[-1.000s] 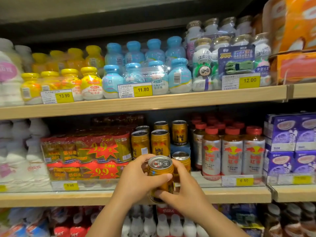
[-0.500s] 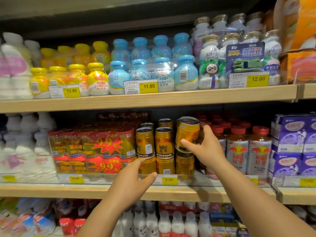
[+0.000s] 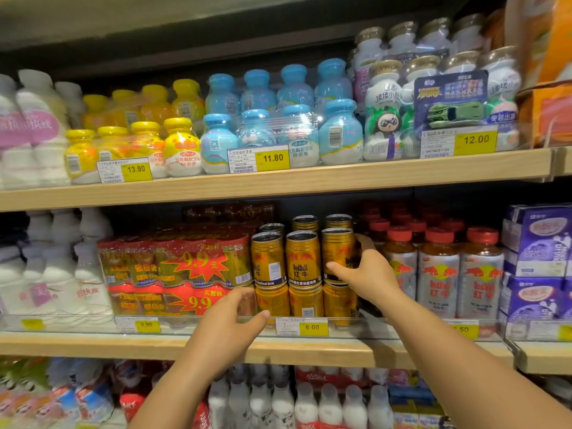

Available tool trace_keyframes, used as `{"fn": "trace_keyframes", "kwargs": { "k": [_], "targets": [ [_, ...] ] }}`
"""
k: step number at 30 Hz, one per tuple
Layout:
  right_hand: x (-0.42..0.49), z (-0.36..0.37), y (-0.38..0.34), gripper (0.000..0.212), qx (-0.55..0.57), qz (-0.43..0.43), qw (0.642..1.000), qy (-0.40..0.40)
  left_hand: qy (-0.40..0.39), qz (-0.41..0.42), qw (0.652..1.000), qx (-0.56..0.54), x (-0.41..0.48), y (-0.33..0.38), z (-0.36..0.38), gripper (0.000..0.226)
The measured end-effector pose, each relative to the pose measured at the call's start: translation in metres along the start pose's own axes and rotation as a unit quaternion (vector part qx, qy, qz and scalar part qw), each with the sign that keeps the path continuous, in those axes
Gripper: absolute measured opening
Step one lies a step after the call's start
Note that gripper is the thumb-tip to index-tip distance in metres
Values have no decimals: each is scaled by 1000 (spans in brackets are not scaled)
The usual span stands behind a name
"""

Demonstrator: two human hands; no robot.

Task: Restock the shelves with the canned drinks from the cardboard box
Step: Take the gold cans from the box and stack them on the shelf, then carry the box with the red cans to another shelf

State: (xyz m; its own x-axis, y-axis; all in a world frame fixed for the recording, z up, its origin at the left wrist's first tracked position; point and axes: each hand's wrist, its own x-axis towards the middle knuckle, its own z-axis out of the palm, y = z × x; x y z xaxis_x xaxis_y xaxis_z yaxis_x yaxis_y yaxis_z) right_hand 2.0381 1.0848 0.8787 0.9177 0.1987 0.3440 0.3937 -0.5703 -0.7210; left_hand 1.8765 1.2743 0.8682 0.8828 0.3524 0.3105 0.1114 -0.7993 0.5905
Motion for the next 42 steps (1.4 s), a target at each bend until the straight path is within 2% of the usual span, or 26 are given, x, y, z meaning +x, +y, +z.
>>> {"fn": "trace_keyframes", "kwargs": {
  "k": [8, 16, 19, 20, 22, 24, 26, 28, 32, 37, 42],
  "targets": [
    [-9, 4, 5, 79, 11, -12, 1000, 18, 5, 9, 1000, -11, -2, 3, -3, 57],
    [-14, 5, -3, 85, 36, 9, 999, 2, 1, 16, 1000, -21, -2, 3, -4, 57],
    [-32, 10, -16, 89, 29, -28, 998, 49, 10, 24, 999, -22, -4, 1, -7, 53],
    [-41, 12, -21, 83, 33, -68, 994, 83, 16, 27, 999, -24, -5, 0, -8, 50],
    [-59, 19, -28, 51, 61, -155, 975, 145, 31, 31, 998, -38, -7, -5, -10, 42],
    [-79, 31, -31, 18, 91, -199, 964, 148, 48, 36, 996, -60, -11, -12, -10, 31],
    [-97, 48, -31, 14, 102, -209, 964, 129, 56, 34, 995, -72, -16, -22, -9, 16],
    [-113, 68, -29, 14, 112, -188, 970, 102, 55, 25, 996, -71, -24, -34, -6, 4],
    [-145, 107, -14, 27, 127, -111, 984, 55, 21, 2, 997, -70, -39, -71, 9, 13],
    [-194, 157, 20, 13, 115, -20, 993, 8, -56, -40, 996, -62, -63, -129, 42, 14],
    [-248, 205, 73, 11, 147, 85, 985, -40, -105, -112, 986, -64, -100, -184, 93, 15]
  ]
}}
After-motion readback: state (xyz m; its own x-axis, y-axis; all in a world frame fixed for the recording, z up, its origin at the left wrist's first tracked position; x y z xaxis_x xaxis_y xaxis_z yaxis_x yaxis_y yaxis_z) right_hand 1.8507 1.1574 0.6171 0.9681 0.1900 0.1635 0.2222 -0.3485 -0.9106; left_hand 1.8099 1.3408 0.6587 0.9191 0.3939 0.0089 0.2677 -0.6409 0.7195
